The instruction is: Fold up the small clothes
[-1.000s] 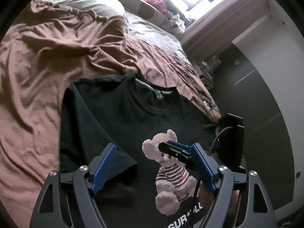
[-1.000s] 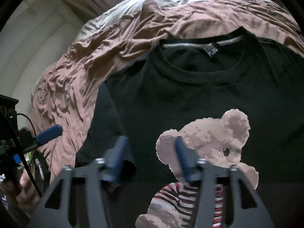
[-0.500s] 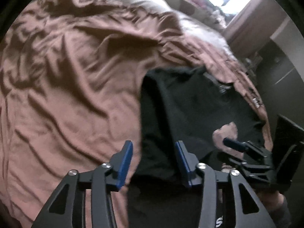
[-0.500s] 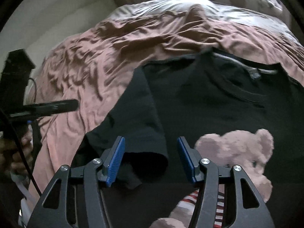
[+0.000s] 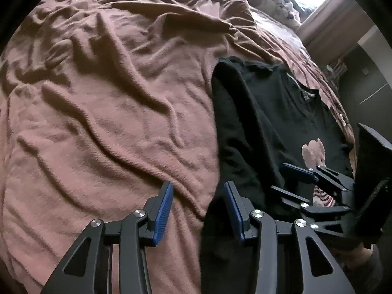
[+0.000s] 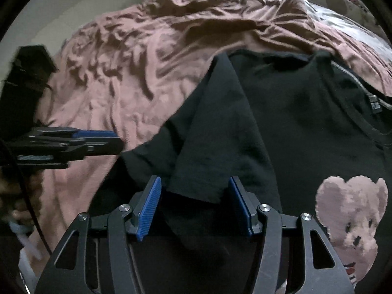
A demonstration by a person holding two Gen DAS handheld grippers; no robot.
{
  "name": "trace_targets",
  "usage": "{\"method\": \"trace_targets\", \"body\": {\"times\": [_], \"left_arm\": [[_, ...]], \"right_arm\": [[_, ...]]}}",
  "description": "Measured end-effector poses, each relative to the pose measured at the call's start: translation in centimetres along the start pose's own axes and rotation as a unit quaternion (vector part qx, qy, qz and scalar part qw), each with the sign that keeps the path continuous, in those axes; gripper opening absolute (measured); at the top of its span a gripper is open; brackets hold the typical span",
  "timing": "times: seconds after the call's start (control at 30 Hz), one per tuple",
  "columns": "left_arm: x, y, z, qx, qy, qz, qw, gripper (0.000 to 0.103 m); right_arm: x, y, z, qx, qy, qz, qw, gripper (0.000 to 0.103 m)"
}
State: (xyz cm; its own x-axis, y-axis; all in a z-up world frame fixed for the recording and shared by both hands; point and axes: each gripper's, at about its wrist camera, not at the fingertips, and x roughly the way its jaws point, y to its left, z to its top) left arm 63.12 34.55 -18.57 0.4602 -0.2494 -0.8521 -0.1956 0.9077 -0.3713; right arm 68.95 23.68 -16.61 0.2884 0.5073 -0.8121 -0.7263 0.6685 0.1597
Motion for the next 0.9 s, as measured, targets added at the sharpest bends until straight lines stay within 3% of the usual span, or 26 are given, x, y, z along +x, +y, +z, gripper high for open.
{"method": "trace_targets", "body": {"times": [0.07, 0.2, 0.3, 0.47, 0.77, 0.87, 0.9], "left_arm": [[-0.2, 0.3, -0.2, -0.002, -0.001, -0.007, 1.0, 0.045], [-0.7, 0.5, -0.2, 0.002, -0.011, -0.017, 0.9998, 0.045], [-0.8, 0.3, -0.1, 0.0, -0.014, -0.022, 0.9997, 0.045], [-0.4, -0.7, 0.0, 0.01, -0.012, -0.022, 0.9996, 0.045], [1.3, -2.1, 0.1, 0.039, 0.001, 0.002, 0.9993, 0.045], [1.4, -2.0, 0.2, 0.039, -0.001, 0.005, 0.9992, 0.045], [1.3, -1.9, 0.3, 0.036, -0.005, 0.005, 0.9993, 0.045]], "right_arm": [[0.8, 0.6, 0.1, -0.011, 0.001, -0.015, 1.0, 0.055], [0.3, 0.7, 0.4, -0.007, -0.004, -0.043, 0.999, 0.012], [-1.2, -0.6, 0.6, 0.024, -0.02, -0.02, 0.999, 0.006], [-3.8, -3.3, 0.8, 0.062, -0.046, -0.006, 0.997, 0.003], [-5.4, -9.3, 0.5, 0.162, -0.079, -0.033, 0.983, 0.004], [-5.0, -10.8, 0.0, 0.194, -0.073, -0.015, 0.978, 0.01], [-4.7, -11.1, -0.4, 0.202, -0.065, -0.002, 0.977, 0.021]]}}
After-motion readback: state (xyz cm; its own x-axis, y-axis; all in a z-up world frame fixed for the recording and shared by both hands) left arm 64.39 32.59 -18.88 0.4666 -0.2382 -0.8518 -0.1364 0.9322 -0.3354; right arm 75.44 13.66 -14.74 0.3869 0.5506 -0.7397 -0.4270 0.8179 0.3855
